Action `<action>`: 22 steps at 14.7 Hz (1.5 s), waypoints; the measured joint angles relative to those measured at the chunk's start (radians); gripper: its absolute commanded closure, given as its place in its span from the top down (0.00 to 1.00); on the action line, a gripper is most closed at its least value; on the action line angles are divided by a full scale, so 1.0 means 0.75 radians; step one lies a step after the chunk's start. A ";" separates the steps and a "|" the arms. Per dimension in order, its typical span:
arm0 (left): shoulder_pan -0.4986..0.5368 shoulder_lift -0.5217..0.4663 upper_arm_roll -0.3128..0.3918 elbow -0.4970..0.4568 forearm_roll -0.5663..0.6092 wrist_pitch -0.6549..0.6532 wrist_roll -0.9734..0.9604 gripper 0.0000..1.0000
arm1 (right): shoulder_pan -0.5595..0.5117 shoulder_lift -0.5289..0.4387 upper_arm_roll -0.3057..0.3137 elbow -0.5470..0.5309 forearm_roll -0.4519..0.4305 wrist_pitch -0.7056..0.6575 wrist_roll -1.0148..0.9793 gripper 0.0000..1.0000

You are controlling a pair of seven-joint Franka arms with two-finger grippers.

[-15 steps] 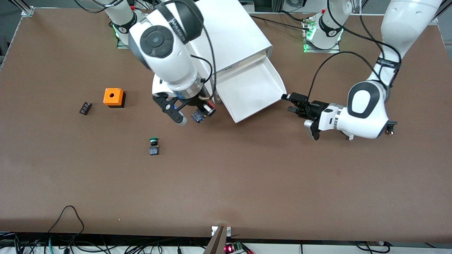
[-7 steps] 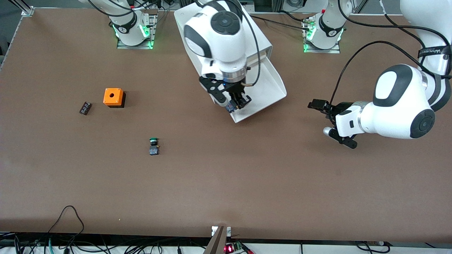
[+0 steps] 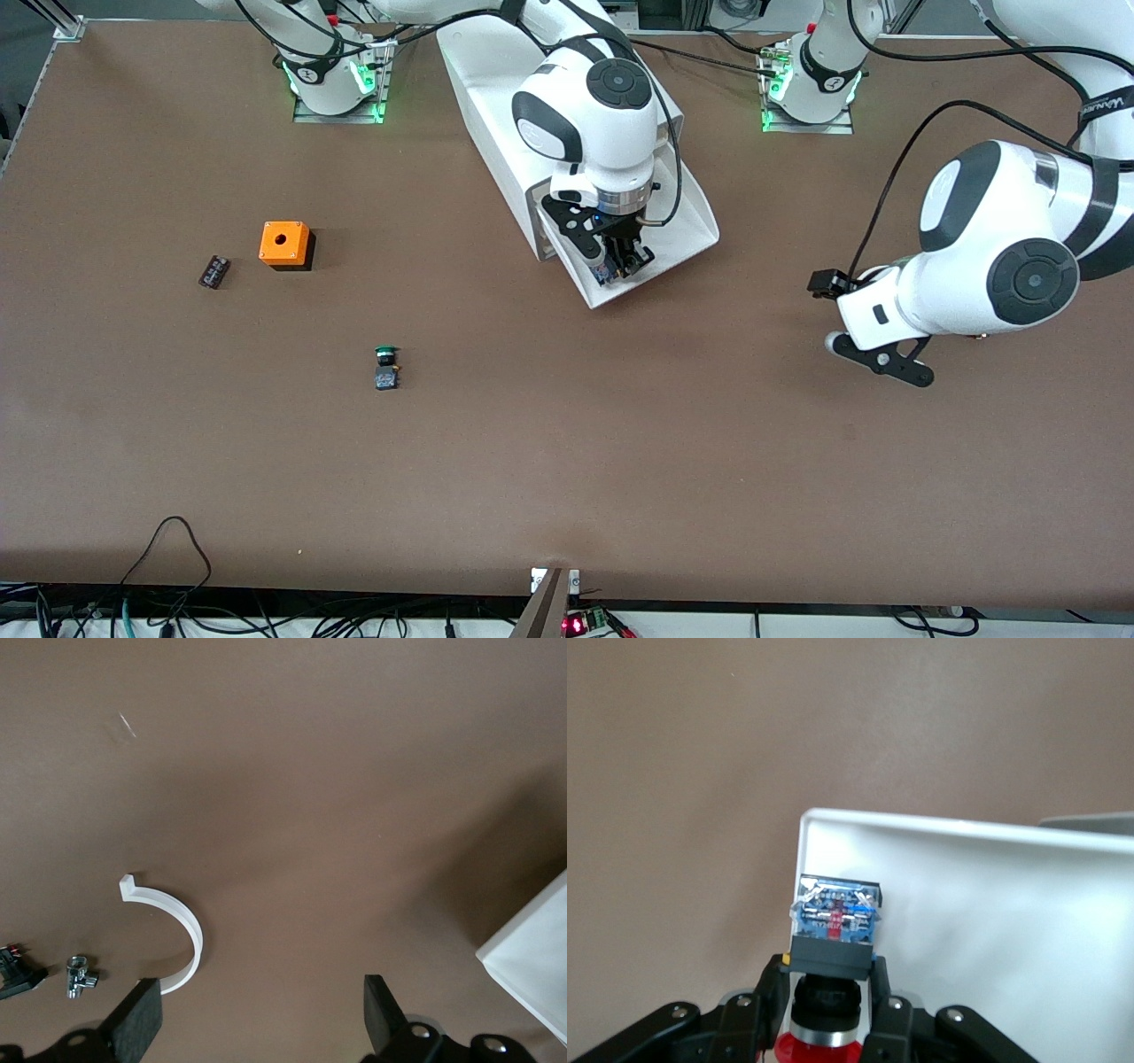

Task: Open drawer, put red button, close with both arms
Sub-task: 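Lower the red button into the drawer and open the right gripper, then raise the right gripper from the drawer while the left gripper reaches the drawer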

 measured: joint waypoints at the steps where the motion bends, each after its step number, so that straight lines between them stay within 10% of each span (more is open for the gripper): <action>1: 0.001 0.032 0.006 0.029 0.003 0.002 0.000 1.00 | 0.013 0.005 0.000 0.000 -0.004 0.000 0.021 0.00; 4: -0.006 0.108 0.006 0.084 0.062 0.003 0.000 1.00 | 0.036 0.030 -0.001 0.000 -0.015 0.000 0.050 0.19; 6: -0.017 0.120 0.006 0.094 0.071 0.004 -0.006 1.00 | 0.036 0.046 -0.005 0.000 -0.015 0.004 0.051 0.61; 7: -0.021 0.120 0.006 0.096 0.072 0.005 -0.022 1.00 | 0.036 0.048 -0.008 0.000 -0.015 0.007 0.051 1.00; 16: -0.026 0.120 0.002 0.099 0.068 0.035 -0.236 1.00 | -0.016 0.030 -0.021 0.220 -0.016 -0.134 0.009 1.00; 22: -0.032 0.136 -0.017 0.012 -0.040 0.249 -0.640 1.00 | -0.248 -0.044 -0.023 0.243 0.110 -0.254 -0.478 1.00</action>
